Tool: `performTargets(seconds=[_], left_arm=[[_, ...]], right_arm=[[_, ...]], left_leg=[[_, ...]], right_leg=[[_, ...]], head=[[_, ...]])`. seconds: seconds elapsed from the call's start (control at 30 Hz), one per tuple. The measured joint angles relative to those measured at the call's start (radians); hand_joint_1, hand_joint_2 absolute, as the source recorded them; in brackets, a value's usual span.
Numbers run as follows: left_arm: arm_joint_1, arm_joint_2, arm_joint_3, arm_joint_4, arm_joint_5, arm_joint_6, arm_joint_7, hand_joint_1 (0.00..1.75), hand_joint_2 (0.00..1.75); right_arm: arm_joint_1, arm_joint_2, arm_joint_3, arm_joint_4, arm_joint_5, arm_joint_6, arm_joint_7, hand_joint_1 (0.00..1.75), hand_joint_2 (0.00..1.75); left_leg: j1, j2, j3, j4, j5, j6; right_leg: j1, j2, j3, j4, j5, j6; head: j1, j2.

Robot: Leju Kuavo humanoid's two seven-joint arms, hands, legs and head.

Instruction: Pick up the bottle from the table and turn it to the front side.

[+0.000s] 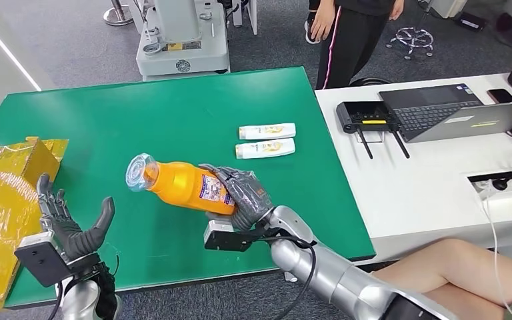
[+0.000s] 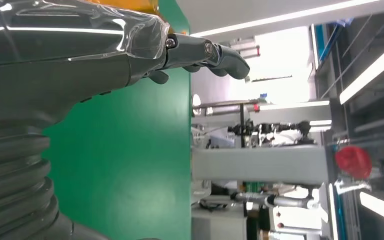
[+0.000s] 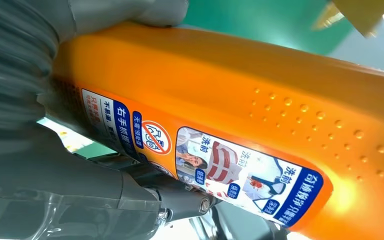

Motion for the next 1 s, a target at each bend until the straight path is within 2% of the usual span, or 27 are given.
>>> performTargets(seconds=[0.13, 0.23, 0.33, 0.5, 0.77, 1.0], left_arm=[[-0.010, 0.005, -0.004, 0.031, -0.009, -0.076, 0.009, 0.00, 1.75], [-0.030, 0.008, -0.021, 0.058, -0.012, -0.169, 0.030, 0.00, 1.75], [-0.054, 0.009, -0.053, 0.081, -0.013, -0.262, 0.047, 0.00, 1.75], [-0.077, 0.010, -0.093, 0.105, 0.012, -0.351, 0.061, 0.00, 1.75], [-0.087, 0.008, -0.142, 0.106, 0.013, -0.393, 0.078, 0.00, 1.75], [-0.110, -0.002, -0.179, 0.104, 0.022, -0.400, 0.092, 0.00, 1.75]], right_arm=[[0.056, 0.014, -0.082, -0.060, 0.008, -0.015, -0.048, 1.75, 1.75], [0.080, 0.021, -0.138, -0.077, 0.008, -0.014, -0.072, 1.75, 1.75], [0.091, 0.022, -0.186, -0.074, 0.019, -0.013, -0.084, 1.75, 1.75], [0.090, 0.024, -0.248, -0.033, 0.045, -0.005, -0.096, 1.75, 1.75], [0.040, 0.031, -0.304, 0.080, 0.055, 0.018, -0.126, 1.75, 1.75], [-0.019, 0.082, -0.311, 0.167, 0.051, 0.040, -0.153, 1.75, 1.75]], left_leg=[[0.000, 0.000, 0.000, 0.000, 0.000, 0.000], [0.000, 0.000, -0.001, 0.000, 0.000, 0.000], [0.000, 0.000, -0.001, 0.000, 0.000, 0.000], [0.000, 0.000, -0.001, 0.001, 0.000, 0.000], [0.000, 0.000, -0.002, 0.001, 0.000, 0.000], [0.000, 0.001, -0.002, 0.001, 0.000, 0.000]], right_leg=[[0.000, 0.000, -0.001, 0.000, 0.000, 0.000], [0.000, 0.000, -0.001, 0.000, 0.000, 0.000], [0.000, 0.000, -0.001, 0.000, 0.001, 0.000], [0.000, 0.001, -0.001, 0.000, 0.001, 0.001], [0.000, 0.001, -0.002, 0.000, 0.001, 0.001], [0.000, 0.001, -0.002, 0.000, 0.001, 0.001]], head=[[0.000, 0.000], [0.000, 0.000], [0.000, 0.000], [0.000, 0.000], [0.000, 0.000], [0.000, 0.000]])
